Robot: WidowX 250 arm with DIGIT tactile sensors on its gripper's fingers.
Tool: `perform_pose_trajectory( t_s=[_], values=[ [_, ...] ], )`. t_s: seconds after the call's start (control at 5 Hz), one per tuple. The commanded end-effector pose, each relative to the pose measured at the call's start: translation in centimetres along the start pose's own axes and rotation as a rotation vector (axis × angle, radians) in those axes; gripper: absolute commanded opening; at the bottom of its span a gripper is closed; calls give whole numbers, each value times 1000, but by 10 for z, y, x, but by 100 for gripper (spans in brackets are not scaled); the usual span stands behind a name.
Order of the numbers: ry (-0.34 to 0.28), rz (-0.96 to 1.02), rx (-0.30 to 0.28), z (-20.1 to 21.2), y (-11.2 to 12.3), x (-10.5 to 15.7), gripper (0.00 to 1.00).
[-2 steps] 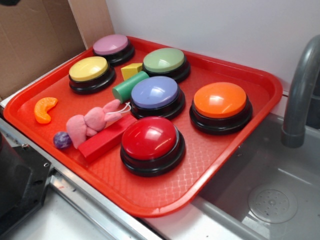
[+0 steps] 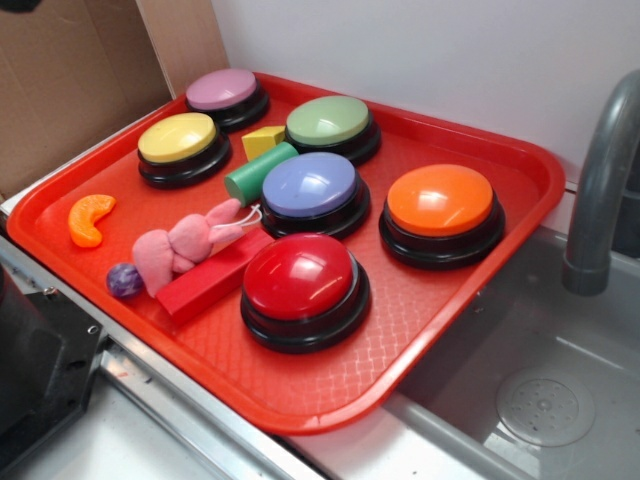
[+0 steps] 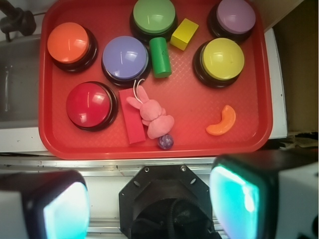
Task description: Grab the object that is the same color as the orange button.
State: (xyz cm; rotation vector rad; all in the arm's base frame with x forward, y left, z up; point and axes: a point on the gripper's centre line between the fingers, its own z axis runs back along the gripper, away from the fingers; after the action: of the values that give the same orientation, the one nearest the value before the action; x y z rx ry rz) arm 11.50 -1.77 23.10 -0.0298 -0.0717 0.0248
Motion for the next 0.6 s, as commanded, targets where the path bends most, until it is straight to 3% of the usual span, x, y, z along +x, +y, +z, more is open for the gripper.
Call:
perform_pose_trajectory(
  t_s=[0.0,0.2,0.4],
  values=[
    [-23,197,-41,-41,30,11,100],
    [2,301,-76,-70,46,12,100],
    [-5,370,-66,-95,56,13,100]
  ],
)
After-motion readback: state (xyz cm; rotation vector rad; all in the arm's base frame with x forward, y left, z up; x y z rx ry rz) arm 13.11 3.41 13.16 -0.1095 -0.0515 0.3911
